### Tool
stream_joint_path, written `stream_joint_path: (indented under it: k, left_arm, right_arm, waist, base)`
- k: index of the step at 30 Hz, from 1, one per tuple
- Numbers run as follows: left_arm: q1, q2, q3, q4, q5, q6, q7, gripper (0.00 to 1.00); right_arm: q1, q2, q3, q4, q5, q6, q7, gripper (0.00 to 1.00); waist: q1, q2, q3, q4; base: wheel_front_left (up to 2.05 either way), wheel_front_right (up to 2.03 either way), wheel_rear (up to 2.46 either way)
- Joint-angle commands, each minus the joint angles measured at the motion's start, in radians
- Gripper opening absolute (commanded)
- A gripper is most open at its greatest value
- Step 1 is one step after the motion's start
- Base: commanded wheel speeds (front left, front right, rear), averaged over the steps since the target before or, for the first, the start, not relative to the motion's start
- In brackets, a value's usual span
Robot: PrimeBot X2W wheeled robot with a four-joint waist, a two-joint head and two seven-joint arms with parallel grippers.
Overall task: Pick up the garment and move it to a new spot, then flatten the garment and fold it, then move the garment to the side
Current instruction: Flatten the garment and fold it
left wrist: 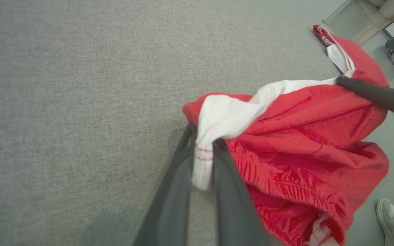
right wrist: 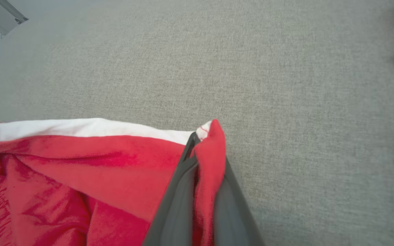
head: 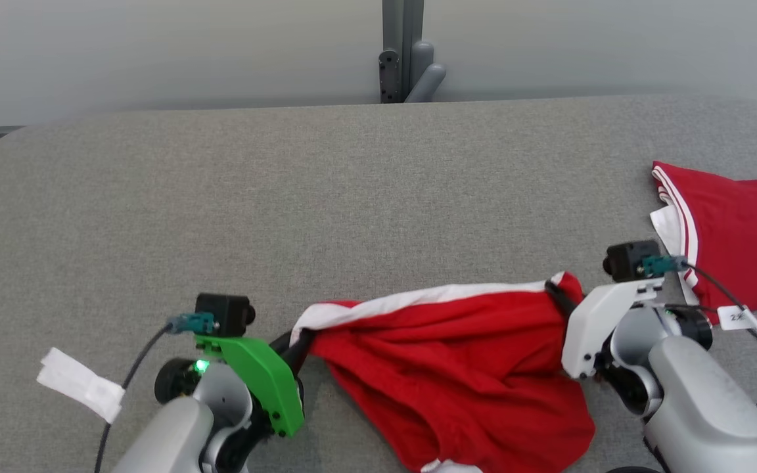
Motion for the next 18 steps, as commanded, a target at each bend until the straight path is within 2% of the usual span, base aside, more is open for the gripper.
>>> stream_joint_path:
  k: [1, 7, 11, 14, 15, 18]
  left_arm:
    - [-0.045, 0.024, 0.014, -0.049, -0.025, -0.008, 0.016, 0.00]
    - [-0.239, 0.136, 0.045, -0.253, -0.101, -0.013, 0.172, 0.00]
    - [-0.477, 0.177, 0.054, -0.260, -0.124, -0.013, 0.303, 0.00]
    - [-0.700, 0.195, 0.052, -0.176, -0.036, -0.012, 0.293, 0.00]
    - [-0.700, 0.195, 0.052, -0.176, -0.036, -0.012, 0.293, 0.00]
    - [-0.888, 0.195, 0.036, -0.064, 0.084, -0.012, 0.138, 0.00]
  right_arm:
    - [-0.030, -0.029, -0.003, -0.035, 0.016, 0.000, -0.019, 0.00]
    - [-0.163, -0.097, -0.084, -0.170, 0.055, 0.000, -0.041, 0.00]
    - [-0.348, -0.069, -0.170, -0.165, 0.004, -0.001, -0.052, 0.00]
    - [-0.550, -0.020, -0.219, -0.105, -0.082, -0.001, -0.094, 0.00]
    - [-0.550, -0.020, -0.219, -0.105, -0.082, -0.001, -0.094, 0.00]
    - [-0.746, 0.050, -0.265, -0.022, -0.160, -0.001, -0.194, 0.00]
  waist:
    - [0.0000, 0.0120, 0.005, -0.002]
    - [0.0000, 0.0120, 0.082, -0.001]
    - [0.0000, 0.0120, 0.186, -0.001]
    - [0.0000, 0.0120, 0.280, -0.014]
    - [0.0000, 0.0120, 0.280, -0.014]
    - [0.0000, 0.0120, 0.369, -0.034]
  base:
    - [0.00, 0.00, 0.00]
    - [0.00, 0.00, 0.00]
    - [0.00, 0.00, 0.00]
    - [0.00, 0.00, 0.00]
    - [0.00, 0.00, 0.00]
    - [0.00, 0.00, 0.00]
